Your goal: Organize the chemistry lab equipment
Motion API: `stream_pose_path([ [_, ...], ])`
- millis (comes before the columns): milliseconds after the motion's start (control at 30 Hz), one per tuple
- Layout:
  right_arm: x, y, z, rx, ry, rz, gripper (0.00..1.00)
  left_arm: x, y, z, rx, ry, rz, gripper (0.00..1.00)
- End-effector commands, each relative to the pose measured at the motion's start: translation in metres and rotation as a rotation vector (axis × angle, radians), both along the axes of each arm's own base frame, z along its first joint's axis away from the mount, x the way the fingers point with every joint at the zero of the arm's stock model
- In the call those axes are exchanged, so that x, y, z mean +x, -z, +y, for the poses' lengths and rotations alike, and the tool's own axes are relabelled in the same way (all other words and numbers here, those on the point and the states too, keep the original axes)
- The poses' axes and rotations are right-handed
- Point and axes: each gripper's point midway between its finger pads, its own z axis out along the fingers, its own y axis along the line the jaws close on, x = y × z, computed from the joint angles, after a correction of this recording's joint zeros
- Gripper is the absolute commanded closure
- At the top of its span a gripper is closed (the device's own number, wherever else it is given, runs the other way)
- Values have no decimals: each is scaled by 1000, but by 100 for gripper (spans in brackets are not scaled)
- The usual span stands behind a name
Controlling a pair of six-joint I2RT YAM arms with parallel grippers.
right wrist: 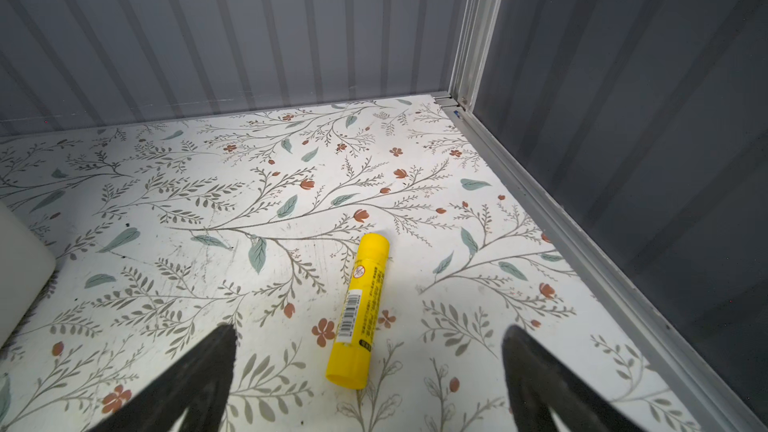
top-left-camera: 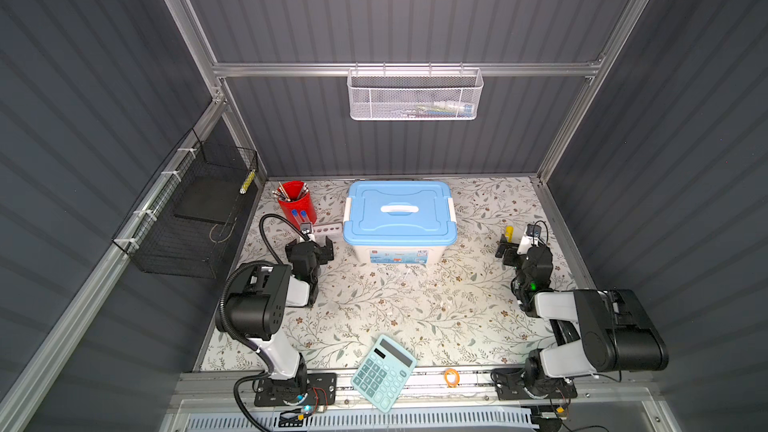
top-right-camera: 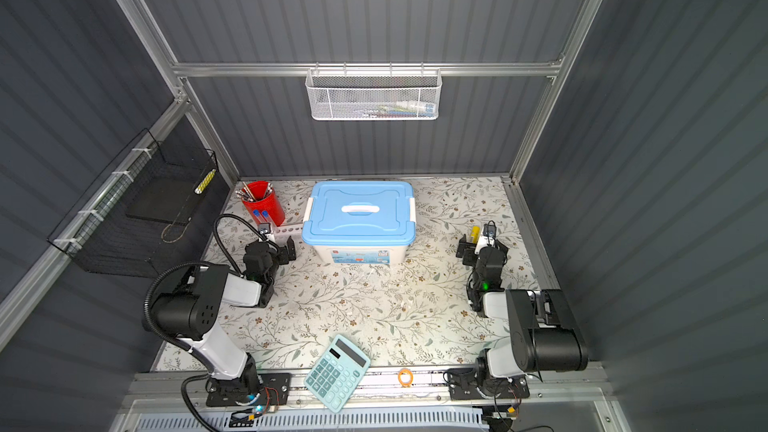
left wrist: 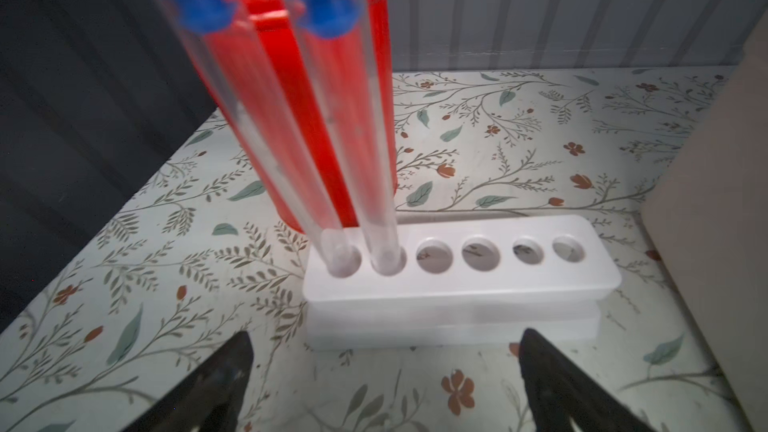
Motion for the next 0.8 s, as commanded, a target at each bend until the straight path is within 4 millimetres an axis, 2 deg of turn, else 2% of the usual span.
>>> stream_pose_path([
  [0,5,-8,1,13,-9,-26,1,-3,16,-3,6,40,76,0],
  [467,4,-9,-2,16,9,-35,1,-4,15,-2,8,30,68,0],
  [533,5,-8,19,2,-121,-34,1,-4,16,-1,8,29,74,0],
  [567,4,-9,22,1,-144,-38,1,-3,16,-2,7,30,74,0],
  [633,-1,-10,-8,35,28,-61,1,-4,16,-2,7,32,76,0],
  [667,-1,-10,-12,52,42,-65,1,-4,16,-2,6,31,76,0],
  [733,3,-9,34,15,-252,-39,1,-4,16,-2,7,32,76,0],
  [767,2,-8,31,18,-231,-39,1,-4,16,-2,6,32,77,0],
])
